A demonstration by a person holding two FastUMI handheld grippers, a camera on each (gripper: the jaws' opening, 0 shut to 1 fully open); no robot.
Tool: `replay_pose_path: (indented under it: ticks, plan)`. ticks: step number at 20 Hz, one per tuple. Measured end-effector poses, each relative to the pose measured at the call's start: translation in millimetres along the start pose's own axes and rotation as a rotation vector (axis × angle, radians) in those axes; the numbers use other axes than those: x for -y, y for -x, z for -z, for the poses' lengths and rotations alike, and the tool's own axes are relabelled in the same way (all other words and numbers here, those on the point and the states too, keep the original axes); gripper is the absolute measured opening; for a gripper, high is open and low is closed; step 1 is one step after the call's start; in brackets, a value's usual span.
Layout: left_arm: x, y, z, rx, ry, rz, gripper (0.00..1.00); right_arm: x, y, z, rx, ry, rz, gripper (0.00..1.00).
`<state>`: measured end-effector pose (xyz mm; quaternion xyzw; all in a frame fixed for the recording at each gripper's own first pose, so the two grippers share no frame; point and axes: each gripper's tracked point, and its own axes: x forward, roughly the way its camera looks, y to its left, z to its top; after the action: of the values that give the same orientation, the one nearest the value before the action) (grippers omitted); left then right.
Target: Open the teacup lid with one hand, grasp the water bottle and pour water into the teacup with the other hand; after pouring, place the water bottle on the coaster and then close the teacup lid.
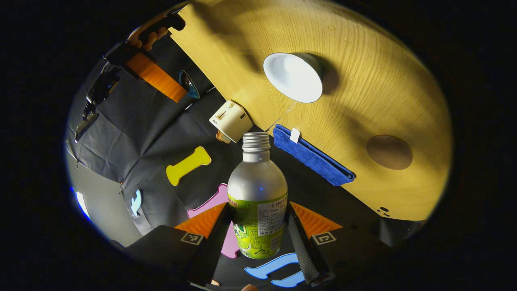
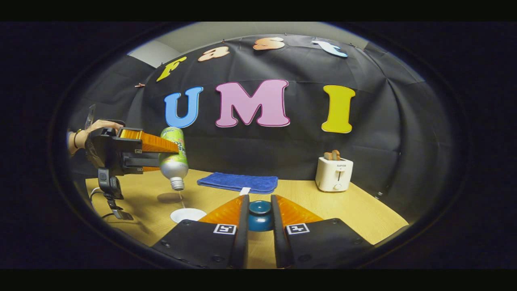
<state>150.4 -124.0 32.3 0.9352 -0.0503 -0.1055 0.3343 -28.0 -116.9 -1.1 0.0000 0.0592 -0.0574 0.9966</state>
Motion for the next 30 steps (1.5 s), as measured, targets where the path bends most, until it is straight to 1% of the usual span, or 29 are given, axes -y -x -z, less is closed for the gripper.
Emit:
replay_pose_path:
  ticks: [1,2,3,4,6,9,11,14,15,16,17,20,21,22,23,24,26,28,30]
  plan:
    - [0,1,-1,0.001,0.007,-0.001,0.82,1,0,1,0.0,0.0,-0.001,0.25]
    - [0,1,-2,0.001,0.017,0.002,0.82,0,-1,1,-0.001,-0.001,-0.003,0.3]
    - [-1,1,-4,0.003,0.032,0.0,0.82,-1,-1,1,-0.002,-0.002,-0.005,0.25]
    - [0,1,-7,0.01,0.062,0.0,0.82,-2,-1,2,-0.003,-0.002,-0.006,0.3]
    - [10,3,-15,0.018,0.158,0.019,0.82,-2,-1,2,-0.004,0.0,-0.006,0.3]
    - [30,0,-27,0.033,0.334,0.064,0.82,-1,0,1,0.0,-0.002,-0.004,0.3]
    - [40,0,-34,0.052,0.512,0.101,0.82,0,-2,2,-0.002,-0.001,-0.001,0.3]
    - [44,4,-49,0.081,0.838,0.12,0.82,-4,-3,6,-0.013,-0.016,-0.011,0.3]
    - [44,2,-54,0.085,0.94,0.121,0.82,-5,-4,7,-0.015,-0.016,-0.015,0.25]
    - [44,5,-58,0.09,1.051,0.12,0.81,-7,-4,7,-0.015,-0.013,-0.016,0.3]
    - [41,6,-60,0.097,1.179,0.113,0.81,-7,-4,7,-0.015,-0.009,-0.018,0.3]
    - [24,7,-59,0.147,1.615,0.063,0.81,-9,-4,5,-0.011,-0.005,-0.021,0.3]
    - [19,9,-55,0.172,1.744,0.045,0.81,-8,-3,5,-0.009,-0.004,-0.021,0.35]
    - [13,10,-48,0.196,1.866,0.023,0.81,-8,-3,4,-0.008,-0.005,-0.02,0.3]
    - [9,11,-40,0.215,1.969,0.006,0.81,-8,-2,4,-0.007,-0.007,-0.02,0.3]
    - [12,12,-28,0.218,2.054,-0.011,0.81,-7,-2,3,-0.006,-0.007,-0.019,0.3]
    - [23,10,-13,0.176,2.171,-0.051,0.81,-6,-2,3,-0.005,-0.008,-0.018,0.3]
    - [51,5,9,0.103,2.219,-0.085,0.81,-5,-2,3,-0.004,-0.011,-0.018,0.3]
    - [76,8,15,0.053,2.259,-0.091,0.8,-4,-2,3,-0.004,-0.01,-0.014,0.3]
